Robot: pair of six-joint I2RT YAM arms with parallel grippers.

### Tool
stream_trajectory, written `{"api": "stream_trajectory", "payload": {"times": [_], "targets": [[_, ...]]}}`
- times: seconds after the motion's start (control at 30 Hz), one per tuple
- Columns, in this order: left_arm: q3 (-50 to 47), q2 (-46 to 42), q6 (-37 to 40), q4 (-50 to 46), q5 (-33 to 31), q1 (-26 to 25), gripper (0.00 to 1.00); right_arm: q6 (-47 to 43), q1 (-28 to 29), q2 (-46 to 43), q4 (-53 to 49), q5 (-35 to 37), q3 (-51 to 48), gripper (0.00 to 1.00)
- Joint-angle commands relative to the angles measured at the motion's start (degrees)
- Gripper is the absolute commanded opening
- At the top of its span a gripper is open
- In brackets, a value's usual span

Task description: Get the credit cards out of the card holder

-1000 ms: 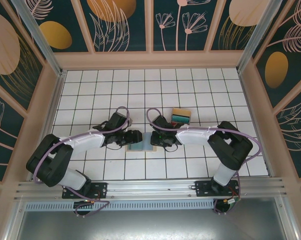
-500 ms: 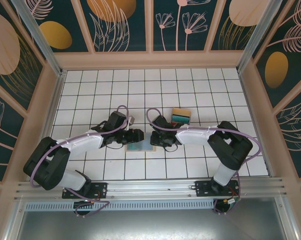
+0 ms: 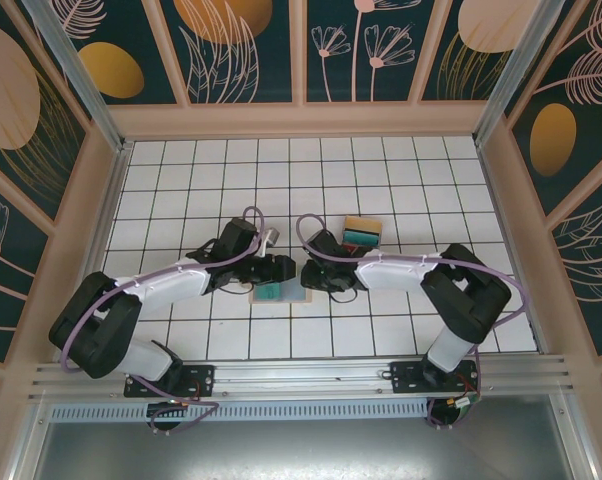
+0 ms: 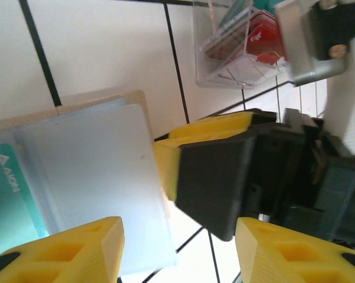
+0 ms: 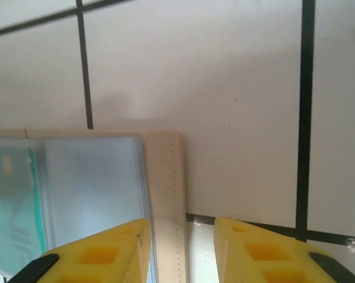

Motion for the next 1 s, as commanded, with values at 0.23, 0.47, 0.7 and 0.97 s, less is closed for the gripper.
{"api": "stream_trajectory", "payload": {"times": [0.23,0.47,0.7,0.97], "targets": [[-0.41,-5.92,1.21,-9.02,-13.19,4.23,0.50,-0.64,-0.42,-1.75,4.07,-2.85,1.42,0.33],[-1.66,-3.41,0.49,-13.52,-20.94,6.05,0.31,0.38,-0.17,1.42,9.87,-11.43,3.29,0.27],[-3.80,-1.75,-0.14,-10.71,-18.21,6.05,0.20,1.25,0.64,6.26,11.48,-15.80,5.75,0.20],[-4.71,-0.59,-0.10,-7.98,-14.69,6.09,0.19,1.66,1.06,10.16,11.69,-18.18,7.32,0.16]]}}
